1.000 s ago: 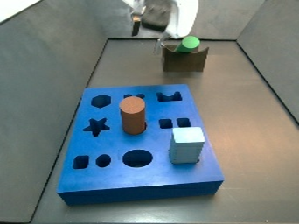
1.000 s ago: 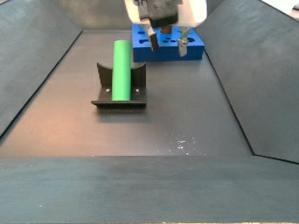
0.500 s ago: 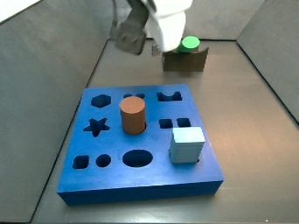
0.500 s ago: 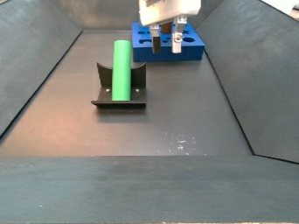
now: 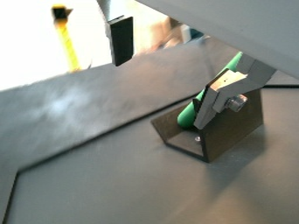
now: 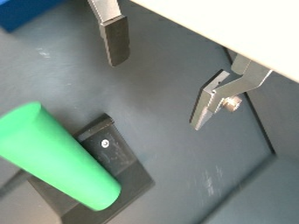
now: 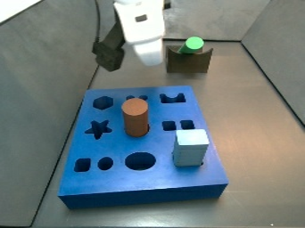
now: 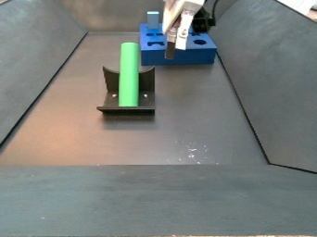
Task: Pick up the oval object. Move up. Place the oval object on the fixture. Regrasp the oval object. Move to above the board. Insert the oval object.
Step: Regrasp the oval object.
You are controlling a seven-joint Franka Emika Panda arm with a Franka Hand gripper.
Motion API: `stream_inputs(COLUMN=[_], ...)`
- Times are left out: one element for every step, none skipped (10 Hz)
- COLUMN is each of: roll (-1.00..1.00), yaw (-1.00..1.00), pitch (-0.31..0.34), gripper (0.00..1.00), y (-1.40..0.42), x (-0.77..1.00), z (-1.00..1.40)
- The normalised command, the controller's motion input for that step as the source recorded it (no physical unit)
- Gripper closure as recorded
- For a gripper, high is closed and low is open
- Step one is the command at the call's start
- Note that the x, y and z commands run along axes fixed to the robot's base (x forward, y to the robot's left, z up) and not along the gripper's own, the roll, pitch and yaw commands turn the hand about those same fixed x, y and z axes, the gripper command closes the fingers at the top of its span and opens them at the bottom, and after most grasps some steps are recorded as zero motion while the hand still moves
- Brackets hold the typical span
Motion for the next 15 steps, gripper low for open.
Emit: stream_inputs(roll=[0.64, 0.48, 0.37, 0.29, 0.25, 0.20, 0.17, 0.15, 0.12, 0.10, 0.08, 0.07, 0.06, 0.06, 0.00], yaw=[-0.67, -0.43, -0.21, 0.05, 0.21, 0.36, 0.43, 0.47, 0.49, 0.48, 0.42, 0.37, 0.28, 0.21, 0.14], pitch=[0.594, 0.692, 0.723, 0.705, 0.678, 0.591, 0.478, 0.391, 0.184, 0.108, -0.014, -0.095, -0.160, -0.172, -0.075], gripper=[0.00, 0.00, 0.00, 0.00, 0.00, 0.00, 0.00, 0.00, 0.00, 0.00, 0.00, 0.00, 0.00, 0.00, 0.00], y=[-0.01, 0.00, 0.00, -0.02, -0.04, -0.05, -0.04, -0.04, -0.04, -0.04, -0.04, -0.03, -0.04, -0.04, -0.02], x=[0.00, 0.02, 0.04, 0.05, 0.06, 0.07, 0.07, 0.07, 0.06, 0.06, 0.05, 0.05, 0.04, 0.04, 1.00], z=[-0.02, -0.02, -0.02, -0.03, -0.02, 0.00, 0.00, -0.01, -0.01, -0.01, 0.00, -0.01, -0.01, 0.00, 0.00])
